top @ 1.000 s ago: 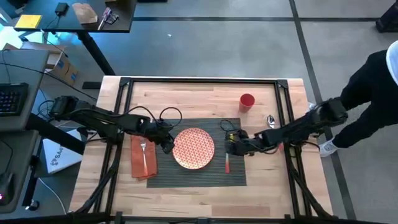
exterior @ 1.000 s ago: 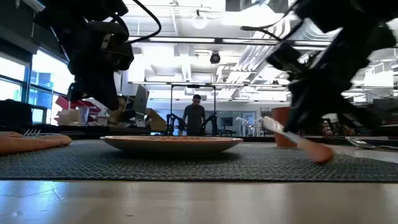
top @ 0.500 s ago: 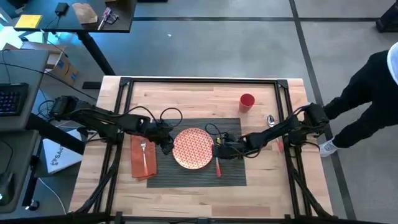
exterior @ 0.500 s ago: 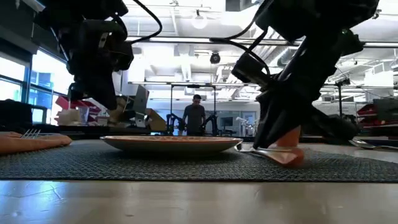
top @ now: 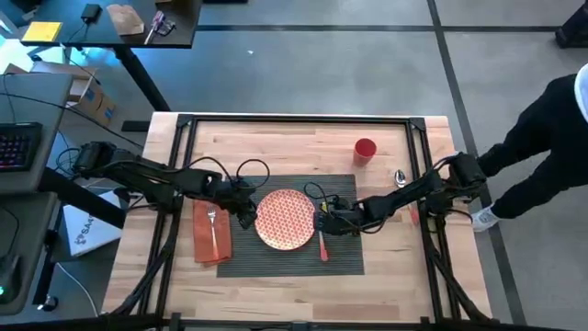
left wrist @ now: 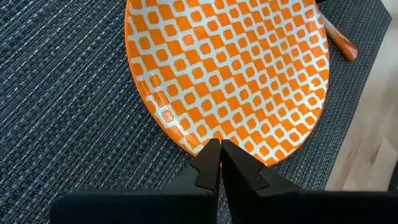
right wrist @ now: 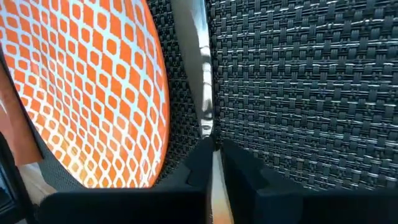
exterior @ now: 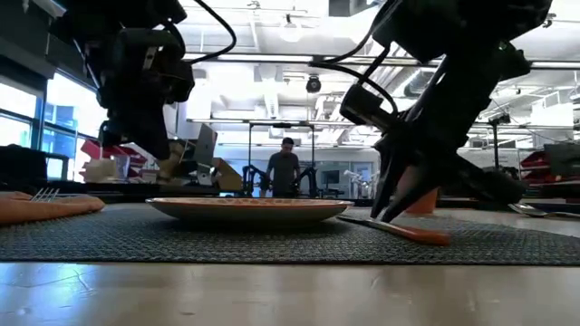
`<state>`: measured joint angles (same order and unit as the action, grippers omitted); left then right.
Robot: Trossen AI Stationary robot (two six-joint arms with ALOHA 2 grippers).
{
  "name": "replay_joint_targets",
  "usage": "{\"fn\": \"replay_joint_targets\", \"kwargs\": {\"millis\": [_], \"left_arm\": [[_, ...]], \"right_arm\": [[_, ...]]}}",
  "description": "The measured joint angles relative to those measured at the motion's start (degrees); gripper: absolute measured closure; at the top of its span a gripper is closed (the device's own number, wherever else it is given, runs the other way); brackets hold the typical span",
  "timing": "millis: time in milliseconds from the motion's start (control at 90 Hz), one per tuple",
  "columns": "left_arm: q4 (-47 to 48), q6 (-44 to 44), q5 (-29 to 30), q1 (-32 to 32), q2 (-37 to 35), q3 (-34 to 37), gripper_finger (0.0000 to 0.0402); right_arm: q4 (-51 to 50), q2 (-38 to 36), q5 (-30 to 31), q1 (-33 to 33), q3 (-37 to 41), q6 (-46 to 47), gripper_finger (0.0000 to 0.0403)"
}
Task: Set table place
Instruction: Put the orange knife to the right side of the orange plate on the gray placemat, then put the orange spoon to the right side of the orange knife on the gray placemat
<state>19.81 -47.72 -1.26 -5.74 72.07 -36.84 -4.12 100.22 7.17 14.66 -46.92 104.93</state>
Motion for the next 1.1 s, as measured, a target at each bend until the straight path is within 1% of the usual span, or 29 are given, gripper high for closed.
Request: {"fn": "replay_joint_targets", "kwargs": {"millis": [122,233,356,444,544,633,722,900,1000,1100], "left_arm": [[0.00,-0.02,0.00,0.00,0.00,0.00,0.0401],[-0.02,-0.02,-0.04,0.00,0.00,0.00,0.0401],[-0.04,-0.04,-0.04,0.00,0.00,0.00,0.0401],[-0.11,-0.04,-0.04,0.00,0.00,0.00,0.0401],[-0.19,-0.14,-0.02,0.00,0.00,0.00,0.0401],[-0.32,-0.15,-0.02,0.00,0.00,0.00,0.0401],[-0.43,-0.17,-0.02,0.01,0.00,0.00,0.0401],[-0.45,-1.18,0.00,0.01,0.00,0.00,0.0401],[-0.44,-1.54,0.00,0.00,0.00,0.00,0.0401],[-0.46,-1.64,0.07,0.02,0.00,0.00,0.0401]], "right_arm": [[-3.53,-2.05,1.89,0.33,0.00,-1.42,0.0301],[-13.97,-7.64,3.86,0.50,0.00,-1.64,0.0272],[-31.92,-16.44,4.01,-0.04,0.00,-3.59,0.0266],[-46.43,-22.54,1.69,-2.34,0.00,-6.15,0.0266],[-59.89,-27.40,-1.18,-7.24,0.00,-12.49,0.0266],[-67.05,-29.54,-1.94,-13.33,0.00,-20.64,0.0266],[-70.29,-29.83,-2.37,-20.04,0.02,-29.67,0.0266],[-70.57,-29.81,-4.29,-33.32,3.43,-45.14,0.0266],[-68.93,-29.79,-6.85,-39.06,5.96,-51.65,0.0266],[-66.65,-29.79,-6.75,-42.97,7.00,-54.76,0.0266]]}}
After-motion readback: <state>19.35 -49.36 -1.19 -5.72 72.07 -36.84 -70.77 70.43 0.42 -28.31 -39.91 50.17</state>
